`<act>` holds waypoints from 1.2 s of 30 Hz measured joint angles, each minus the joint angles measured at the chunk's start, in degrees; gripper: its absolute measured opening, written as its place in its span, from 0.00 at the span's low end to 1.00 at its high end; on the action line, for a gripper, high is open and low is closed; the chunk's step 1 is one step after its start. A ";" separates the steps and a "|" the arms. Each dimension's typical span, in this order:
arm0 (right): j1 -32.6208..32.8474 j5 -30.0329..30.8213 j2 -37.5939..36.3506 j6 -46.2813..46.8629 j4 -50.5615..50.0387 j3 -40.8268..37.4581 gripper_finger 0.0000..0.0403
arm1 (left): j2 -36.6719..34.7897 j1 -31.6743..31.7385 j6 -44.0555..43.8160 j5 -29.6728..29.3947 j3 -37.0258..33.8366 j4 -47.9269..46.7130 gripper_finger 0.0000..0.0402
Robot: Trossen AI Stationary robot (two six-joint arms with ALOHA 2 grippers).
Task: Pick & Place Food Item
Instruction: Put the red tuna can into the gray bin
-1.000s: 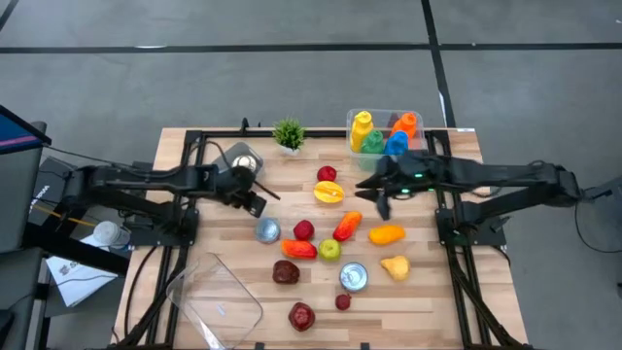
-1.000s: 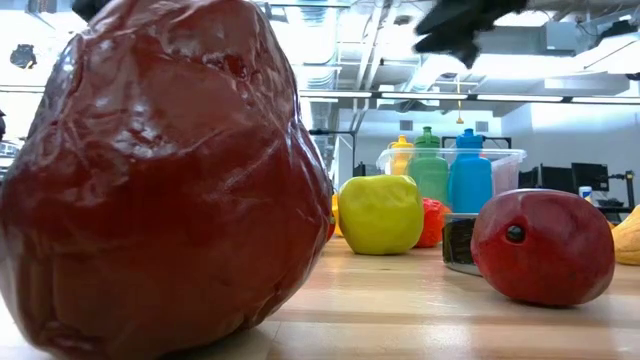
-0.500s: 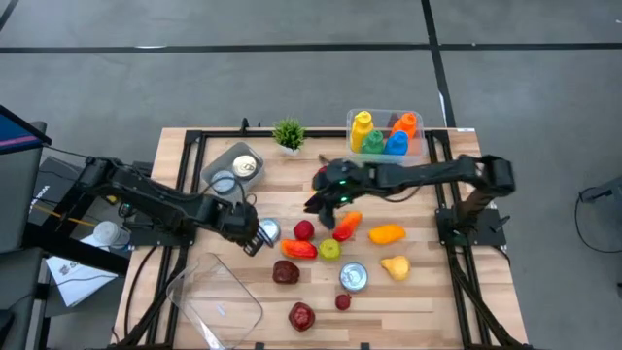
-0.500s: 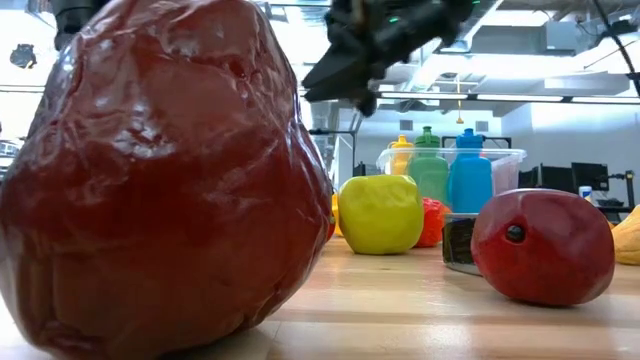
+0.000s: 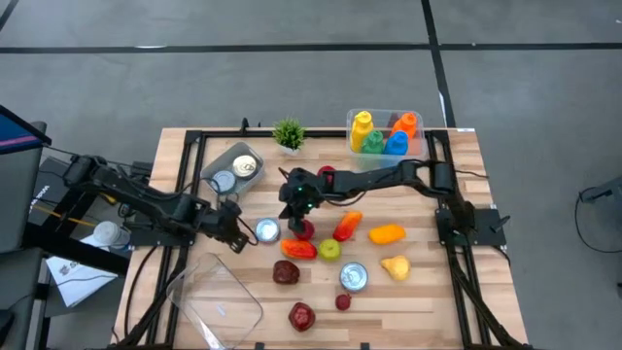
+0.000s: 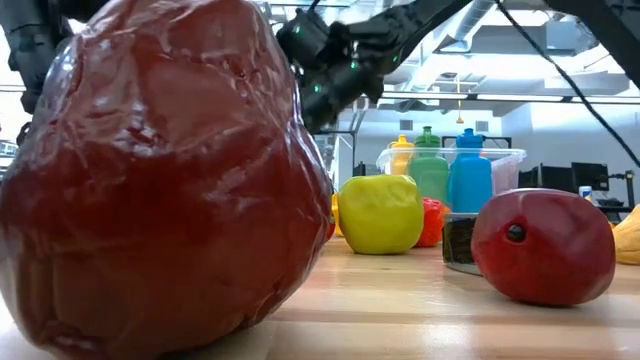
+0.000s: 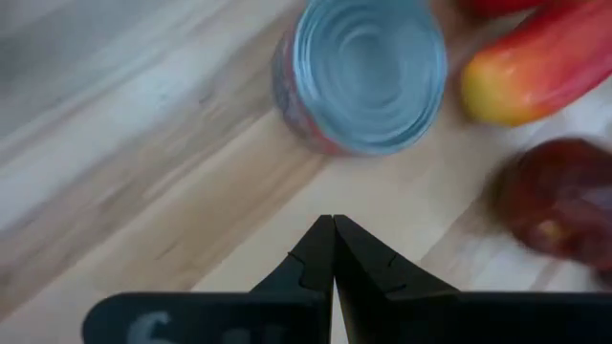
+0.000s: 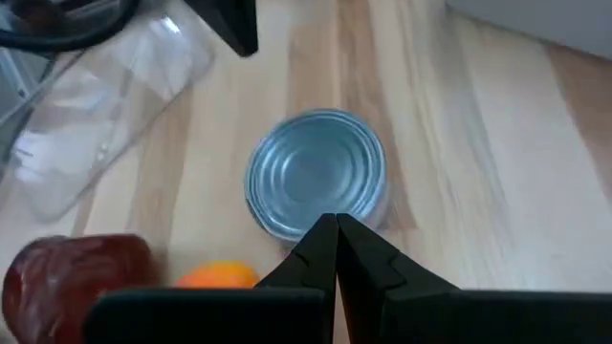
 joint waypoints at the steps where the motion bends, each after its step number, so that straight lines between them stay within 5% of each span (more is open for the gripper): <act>1: -0.09 -0.89 0.98 -0.15 0.94 0.72 0.00 | -1.15 0.17 -0.19 -0.48 -0.79 1.31 0.00; 14: 0.50 -3.60 9.89 0.16 5.04 7.50 0.00 | -5.71 0.09 -4.08 -1.96 -6.30 7.85 0.00; 36: -0.83 -2.87 9.80 -3.42 -1.57 7.68 0.00 | -5.60 0.10 -4.08 -3.81 -6.32 7.74 0.00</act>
